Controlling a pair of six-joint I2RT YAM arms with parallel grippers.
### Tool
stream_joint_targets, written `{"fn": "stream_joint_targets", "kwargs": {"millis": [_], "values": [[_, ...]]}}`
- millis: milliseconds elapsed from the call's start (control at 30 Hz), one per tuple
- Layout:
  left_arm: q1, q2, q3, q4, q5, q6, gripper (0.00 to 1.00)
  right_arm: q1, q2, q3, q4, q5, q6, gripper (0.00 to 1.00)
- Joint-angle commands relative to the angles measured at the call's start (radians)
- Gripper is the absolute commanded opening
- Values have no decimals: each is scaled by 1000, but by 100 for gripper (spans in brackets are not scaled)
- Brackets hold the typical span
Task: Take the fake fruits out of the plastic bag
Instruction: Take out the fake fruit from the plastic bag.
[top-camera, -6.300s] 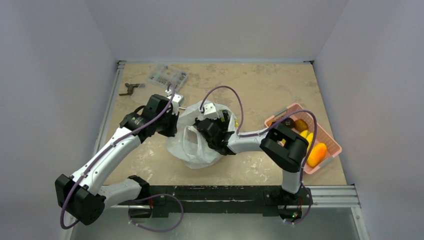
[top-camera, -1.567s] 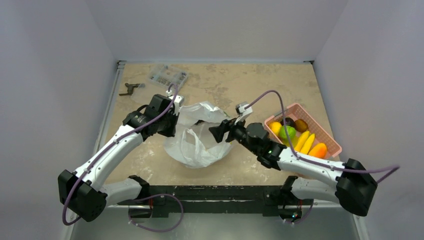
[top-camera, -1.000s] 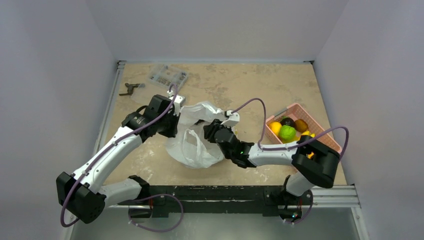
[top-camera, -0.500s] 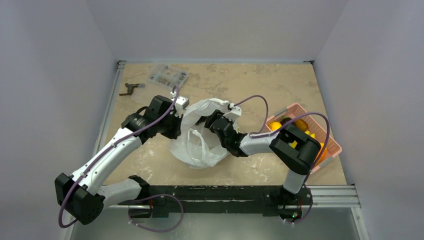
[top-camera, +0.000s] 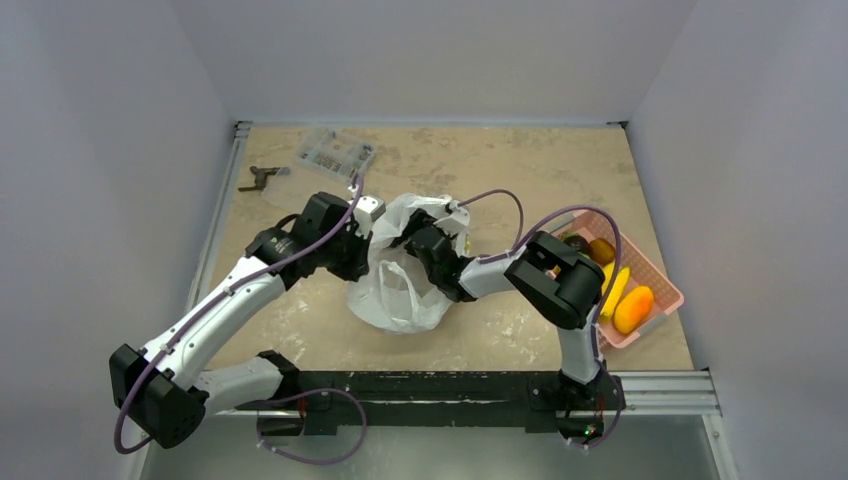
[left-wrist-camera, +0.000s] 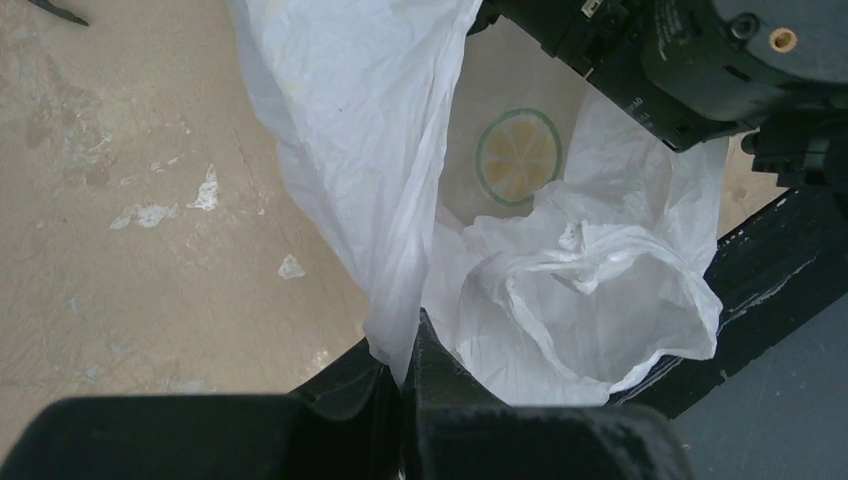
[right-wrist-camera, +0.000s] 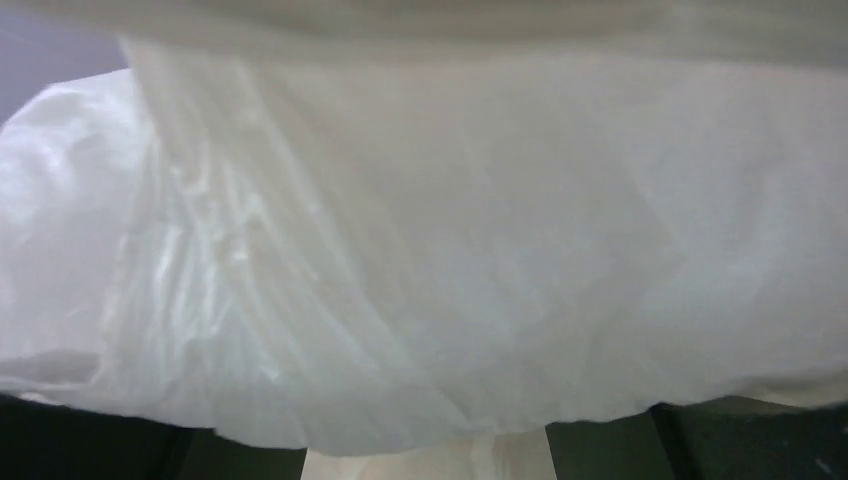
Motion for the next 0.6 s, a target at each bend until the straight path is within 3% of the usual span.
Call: {"fn": "stream_joint_targets", "kwargs": {"millis": [0,200,400,433,500,567], "values": [[-8,-7,2,29,26,21,0,-45,37,42,19,-2,118,73],[-10,-10,2,27,26,22,0,-83,79,68,-15,-30,121,80],[-12,-12,1,26,15,22,0,-98,126,70,33,-57,122,78],[-14,-11,0,27,15,22,0,-101,133,70,61,-67,103,75],[-14,-12,-1,27,14,22,0,-102,132,75,67,-47,86,55],[-15,-12,-1,25,9,22,0,-105,130,77,32,-15,114,50]]}}
